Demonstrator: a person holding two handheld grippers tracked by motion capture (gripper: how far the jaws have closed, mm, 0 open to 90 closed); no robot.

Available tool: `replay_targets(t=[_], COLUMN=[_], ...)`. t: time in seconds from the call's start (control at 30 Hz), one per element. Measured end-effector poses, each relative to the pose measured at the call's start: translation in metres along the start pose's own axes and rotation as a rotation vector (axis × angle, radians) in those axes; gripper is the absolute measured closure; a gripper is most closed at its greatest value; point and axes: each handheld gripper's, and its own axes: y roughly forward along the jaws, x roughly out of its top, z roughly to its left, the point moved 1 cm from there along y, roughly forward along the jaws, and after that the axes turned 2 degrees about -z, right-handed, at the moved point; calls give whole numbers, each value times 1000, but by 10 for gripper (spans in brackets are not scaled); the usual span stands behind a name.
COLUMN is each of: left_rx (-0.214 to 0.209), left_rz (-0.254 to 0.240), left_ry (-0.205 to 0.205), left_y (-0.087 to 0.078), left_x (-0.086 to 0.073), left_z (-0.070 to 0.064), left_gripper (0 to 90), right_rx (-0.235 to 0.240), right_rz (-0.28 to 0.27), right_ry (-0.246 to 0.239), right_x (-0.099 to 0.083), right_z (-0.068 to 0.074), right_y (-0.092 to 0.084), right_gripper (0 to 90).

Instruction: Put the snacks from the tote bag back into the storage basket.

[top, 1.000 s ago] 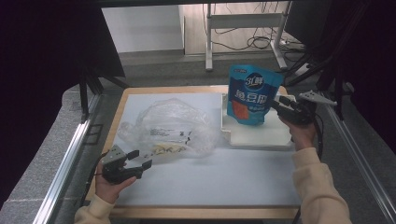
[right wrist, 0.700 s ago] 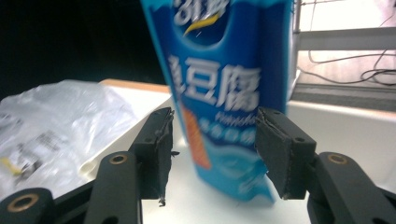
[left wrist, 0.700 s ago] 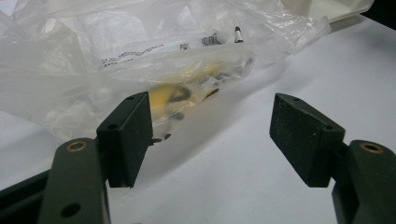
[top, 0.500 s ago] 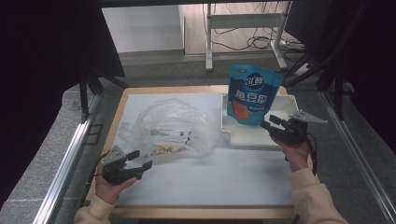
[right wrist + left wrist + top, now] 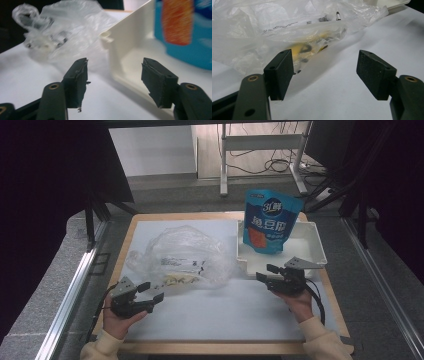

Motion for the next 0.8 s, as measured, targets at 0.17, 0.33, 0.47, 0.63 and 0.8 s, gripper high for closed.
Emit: replay_targets(t=[0.17,0.33,0.47,0.63,0.8], left_rx=[-4,-1,-2,0,-7], left_rz=[1,5,7,7,4], left_ry=[0,4,9,11,8], left_y=[1,1,1,1,1], left_x=[0,-1,-1,-1,-1], left_z=[-1,-2,-2,-2,-4], left_gripper=[300,300,300,300,299], right_rx=[36,54,53,48,40], right_rz=[43,82,89,75,63], right_ry=[-22,-38,-45,-38,-37], right_x=[-10,-18,-20,-20,-19], right_z=[15,26,29,27,27], right_y=[12,22,24,22,20], right_gripper=[334,312,298,280,251])
